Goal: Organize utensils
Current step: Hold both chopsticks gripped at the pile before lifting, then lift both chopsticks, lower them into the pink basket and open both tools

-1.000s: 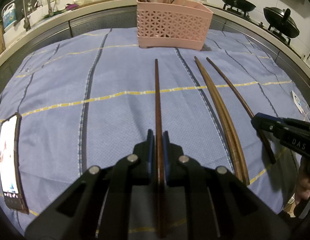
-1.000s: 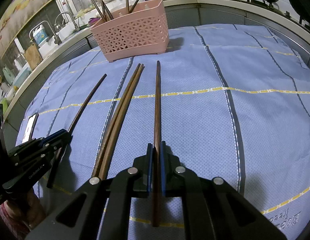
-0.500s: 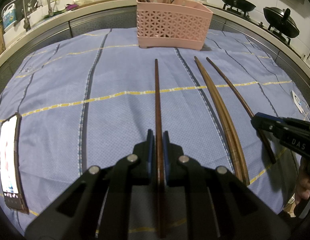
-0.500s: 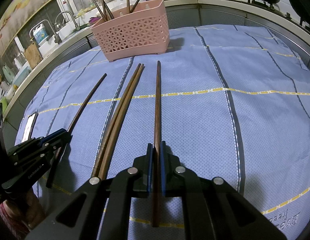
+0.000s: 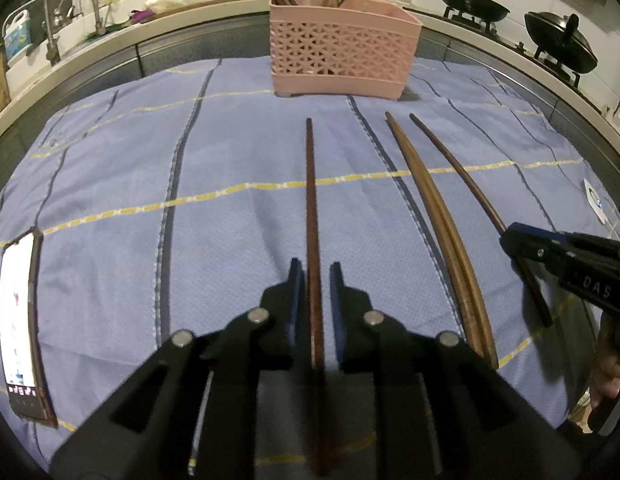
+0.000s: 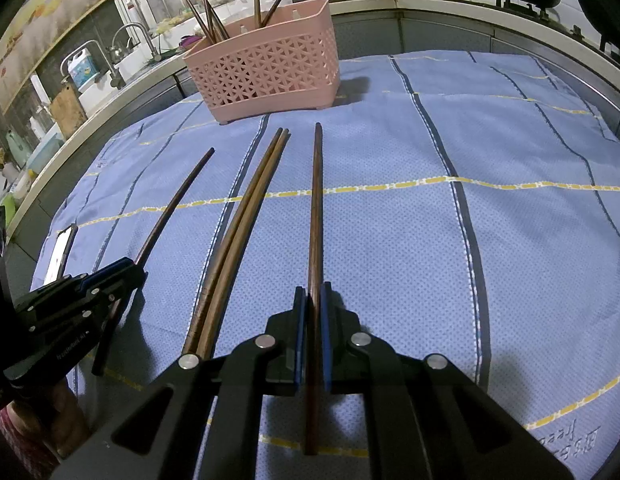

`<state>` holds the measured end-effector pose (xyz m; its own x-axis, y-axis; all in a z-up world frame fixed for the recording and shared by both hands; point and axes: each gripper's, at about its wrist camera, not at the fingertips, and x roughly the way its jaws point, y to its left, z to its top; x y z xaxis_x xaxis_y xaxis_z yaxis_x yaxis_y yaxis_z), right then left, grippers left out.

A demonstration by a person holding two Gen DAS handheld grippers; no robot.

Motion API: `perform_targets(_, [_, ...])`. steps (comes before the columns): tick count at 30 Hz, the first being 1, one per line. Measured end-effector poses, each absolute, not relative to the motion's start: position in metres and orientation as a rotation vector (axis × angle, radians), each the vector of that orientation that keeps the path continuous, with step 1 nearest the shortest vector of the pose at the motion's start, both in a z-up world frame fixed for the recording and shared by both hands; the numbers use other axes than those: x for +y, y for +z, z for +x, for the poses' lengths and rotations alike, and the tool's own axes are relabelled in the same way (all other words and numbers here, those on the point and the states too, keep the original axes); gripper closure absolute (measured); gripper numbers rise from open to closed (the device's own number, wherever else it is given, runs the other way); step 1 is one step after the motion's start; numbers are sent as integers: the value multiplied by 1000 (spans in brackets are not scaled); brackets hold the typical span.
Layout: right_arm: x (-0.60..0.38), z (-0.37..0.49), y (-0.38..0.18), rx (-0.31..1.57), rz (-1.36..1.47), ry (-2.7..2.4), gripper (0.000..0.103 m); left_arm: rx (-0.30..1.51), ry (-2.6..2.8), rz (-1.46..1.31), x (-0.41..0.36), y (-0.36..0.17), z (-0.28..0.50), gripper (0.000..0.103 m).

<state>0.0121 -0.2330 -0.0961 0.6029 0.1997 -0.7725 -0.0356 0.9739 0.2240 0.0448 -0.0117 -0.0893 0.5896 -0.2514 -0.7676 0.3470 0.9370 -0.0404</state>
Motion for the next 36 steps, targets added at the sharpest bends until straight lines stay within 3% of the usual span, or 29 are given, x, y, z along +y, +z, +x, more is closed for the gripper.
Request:
perform_targets(15, [-233,15,-96,920,188,140,95,869,-352,135,-15,-89,44,83])
perform_targets(17, [-233,17,-94,926,178,144,95,874,-367,133,-16,-89,45,77])
perform_targets(19, [-232,24,-92,937,165,146,95,883,-377,133,-18,-88,47,64])
perform_targets(21, [-232,33,-91,947,158,155,95,887,-371,140,-19,-88,51,62])
perform_targets(35, [-226,99,-85,966,62,200,95,934,-375,108,-24,-81,116,62])
perform_targets(36, [-223,105,-86,960,49,214,95,933,-373,116,-27,-81,123,66])
